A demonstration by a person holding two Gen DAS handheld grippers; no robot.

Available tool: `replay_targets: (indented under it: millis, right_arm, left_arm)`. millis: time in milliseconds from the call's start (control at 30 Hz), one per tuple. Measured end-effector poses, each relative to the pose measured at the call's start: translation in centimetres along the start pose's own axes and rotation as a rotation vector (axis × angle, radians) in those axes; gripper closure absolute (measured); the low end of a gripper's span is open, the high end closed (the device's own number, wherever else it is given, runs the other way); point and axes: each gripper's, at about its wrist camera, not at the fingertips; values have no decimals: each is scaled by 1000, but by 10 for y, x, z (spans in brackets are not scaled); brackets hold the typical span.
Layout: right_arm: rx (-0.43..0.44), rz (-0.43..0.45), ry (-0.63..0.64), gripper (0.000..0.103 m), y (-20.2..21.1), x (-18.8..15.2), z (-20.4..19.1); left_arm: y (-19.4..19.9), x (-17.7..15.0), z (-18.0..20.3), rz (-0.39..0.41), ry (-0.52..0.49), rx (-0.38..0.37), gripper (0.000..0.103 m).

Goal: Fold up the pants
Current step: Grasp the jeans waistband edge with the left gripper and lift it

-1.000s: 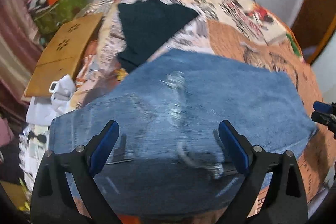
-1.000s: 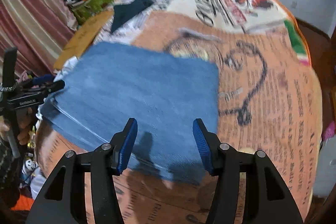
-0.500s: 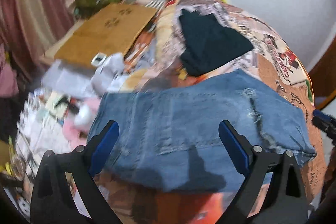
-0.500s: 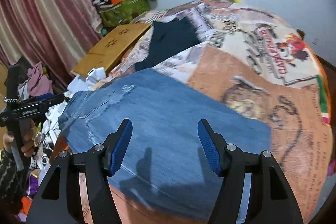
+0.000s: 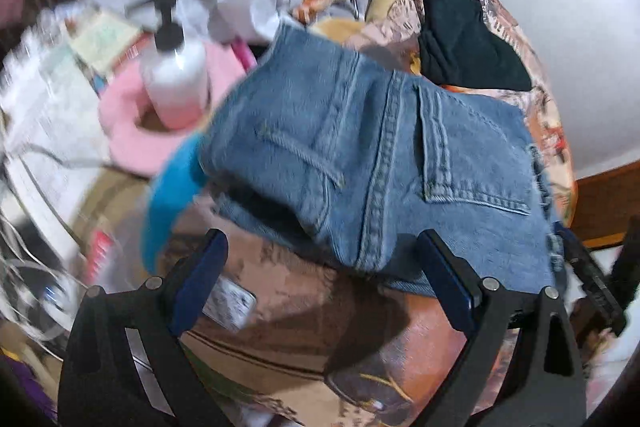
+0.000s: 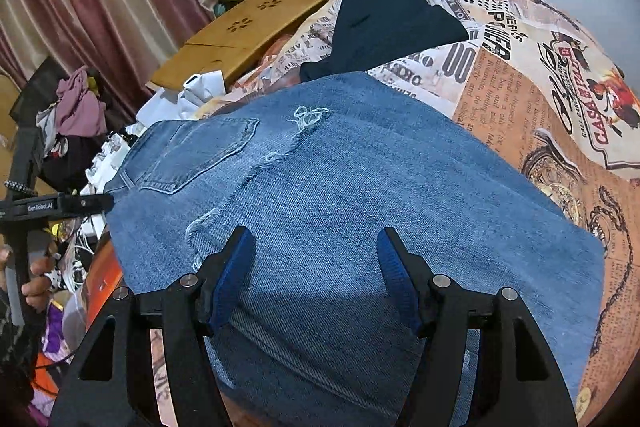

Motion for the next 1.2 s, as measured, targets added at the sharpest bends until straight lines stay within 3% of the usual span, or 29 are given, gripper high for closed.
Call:
replay_targets:
  millis: [100, 267, 433, 467, 533, 633, 700, 800, 1000, 1100, 1200]
  right_arm:
    - [6, -2, 4, 41, 0, -1, 0]
    - [7, -6, 6, 41, -2, -1, -1]
    - [13, -4, 5, 41, -3, 0, -1]
    - [13, -4, 4, 41, -3, 0, -1]
    - [12, -4, 5, 41, -3, -1, -1]
    - [12, -2, -1, 41, -3, 0, -1]
    - [11, 1, -9, 41, -2, 0, 0]
    - [11, 6, -24, 41, 3, 0, 2]
    - [-15, 54, -50, 41, 32, -2, 15]
    - [-59, 84, -48, 41, 53, -9, 27]
    - [-116, 74, -40, 41, 63, -16, 40]
  left_arm:
    - [-11, -3, -3, -68, 41, -103, 6]
    - [-26, -2, -5, -108, 90, -194, 4]
    - [-37, 8, -9, -88, 113, -240, 3]
    - [-38, 12, -9, -80, 121, -233, 4]
    - [-42, 20, -6, -55, 113, -179, 22]
    - [-42, 29, -5, -16, 120, -124, 38]
    - [-37, 32, 0, 21, 99, -93, 44]
    - [-25, 37, 8, 78, 46, -8, 71]
    - [18, 54, 33, 194, -46, 52, 79]
    - [50, 61, 65, 297, -114, 78, 80]
    - [81, 62, 96, 375, -171, 50, 81]
Point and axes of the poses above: each gripper's, at about its wrist camera, not at the fingertips, and y roughly against the way its jaws point, z to its right, x to its top, and after that the axes turned 9 degrees about x, right-handed
